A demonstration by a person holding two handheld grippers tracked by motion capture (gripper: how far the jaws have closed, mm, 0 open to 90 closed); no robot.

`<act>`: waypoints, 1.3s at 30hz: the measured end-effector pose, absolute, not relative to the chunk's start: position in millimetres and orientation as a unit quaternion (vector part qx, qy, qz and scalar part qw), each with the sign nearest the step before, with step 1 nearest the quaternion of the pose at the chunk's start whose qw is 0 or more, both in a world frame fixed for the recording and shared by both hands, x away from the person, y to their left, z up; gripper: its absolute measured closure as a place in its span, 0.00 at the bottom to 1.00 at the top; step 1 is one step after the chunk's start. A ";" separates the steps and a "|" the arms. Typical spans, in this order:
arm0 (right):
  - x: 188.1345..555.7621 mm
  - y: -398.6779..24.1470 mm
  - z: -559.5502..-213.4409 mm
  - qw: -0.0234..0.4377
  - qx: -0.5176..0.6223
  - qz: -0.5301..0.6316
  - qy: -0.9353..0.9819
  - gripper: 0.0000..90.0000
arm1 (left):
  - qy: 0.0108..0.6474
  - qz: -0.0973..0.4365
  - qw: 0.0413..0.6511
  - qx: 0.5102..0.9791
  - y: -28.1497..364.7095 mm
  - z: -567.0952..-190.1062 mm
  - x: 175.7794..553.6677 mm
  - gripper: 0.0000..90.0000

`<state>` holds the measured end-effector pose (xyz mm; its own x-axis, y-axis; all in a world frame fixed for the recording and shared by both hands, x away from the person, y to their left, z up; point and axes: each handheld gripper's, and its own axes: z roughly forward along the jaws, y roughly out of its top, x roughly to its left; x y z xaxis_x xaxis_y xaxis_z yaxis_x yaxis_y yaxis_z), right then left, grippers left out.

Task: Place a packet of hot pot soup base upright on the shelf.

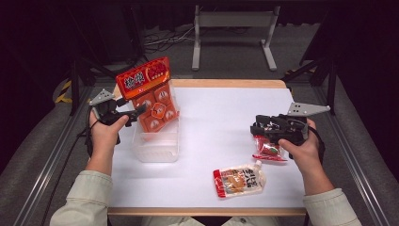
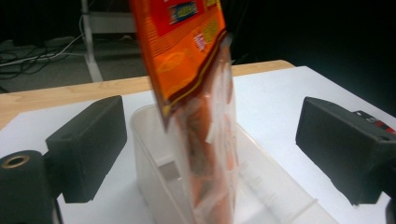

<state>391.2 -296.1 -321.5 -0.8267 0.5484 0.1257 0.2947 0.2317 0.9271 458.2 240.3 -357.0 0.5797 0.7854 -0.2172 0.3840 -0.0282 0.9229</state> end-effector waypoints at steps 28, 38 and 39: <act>381.9 -314.8 -323.9 0.140 0.281 0.562 0.766 0.51 | 0.332 0.153 0.569 0.737 231.2 -351.2 355.6 0.08; 383.6 -320.5 -326.3 0.150 0.291 0.556 0.765 0.52 | 0.309 0.116 0.565 0.756 220.6 -355.8 350.8 0.10; 384.1 -321.4 -326.5 0.148 0.293 0.555 0.764 0.52 | 0.306 0.115 0.566 0.757 220.5 -355.5 350.9 0.10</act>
<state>384.1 -321.4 -326.5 -0.7843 0.6124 0.0993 0.2835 0.2114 0.9354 350.9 220.5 -355.5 0.7860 0.5939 -0.1718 0.3331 -0.1727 0.9269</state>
